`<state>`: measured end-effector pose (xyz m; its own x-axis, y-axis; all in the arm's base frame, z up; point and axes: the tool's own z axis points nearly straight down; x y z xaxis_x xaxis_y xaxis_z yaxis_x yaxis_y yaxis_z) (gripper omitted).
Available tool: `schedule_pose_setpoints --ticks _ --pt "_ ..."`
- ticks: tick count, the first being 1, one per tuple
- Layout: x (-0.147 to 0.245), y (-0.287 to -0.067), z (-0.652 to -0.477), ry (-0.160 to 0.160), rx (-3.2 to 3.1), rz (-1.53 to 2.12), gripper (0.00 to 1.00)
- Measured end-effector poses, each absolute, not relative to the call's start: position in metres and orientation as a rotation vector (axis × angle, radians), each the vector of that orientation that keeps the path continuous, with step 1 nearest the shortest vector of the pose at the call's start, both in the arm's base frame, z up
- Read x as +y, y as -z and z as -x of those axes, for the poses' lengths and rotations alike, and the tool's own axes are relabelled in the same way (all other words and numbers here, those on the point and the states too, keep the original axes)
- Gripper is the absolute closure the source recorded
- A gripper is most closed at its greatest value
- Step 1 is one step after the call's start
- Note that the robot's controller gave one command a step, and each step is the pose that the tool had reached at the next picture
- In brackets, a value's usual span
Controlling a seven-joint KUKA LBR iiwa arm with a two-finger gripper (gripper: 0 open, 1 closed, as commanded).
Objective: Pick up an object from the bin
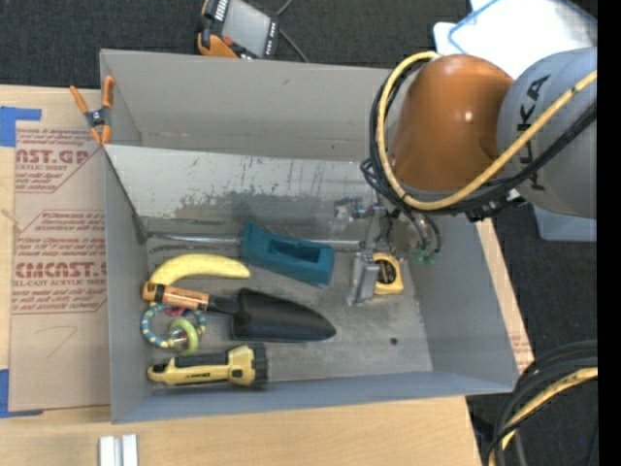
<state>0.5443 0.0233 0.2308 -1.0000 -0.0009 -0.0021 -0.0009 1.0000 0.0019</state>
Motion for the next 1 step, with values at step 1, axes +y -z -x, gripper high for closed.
schedule_pose_setpoints --ticks 1 --pt "0.0234 -0.2307 -0.5443 -0.003 3.139 0.001 0.0"
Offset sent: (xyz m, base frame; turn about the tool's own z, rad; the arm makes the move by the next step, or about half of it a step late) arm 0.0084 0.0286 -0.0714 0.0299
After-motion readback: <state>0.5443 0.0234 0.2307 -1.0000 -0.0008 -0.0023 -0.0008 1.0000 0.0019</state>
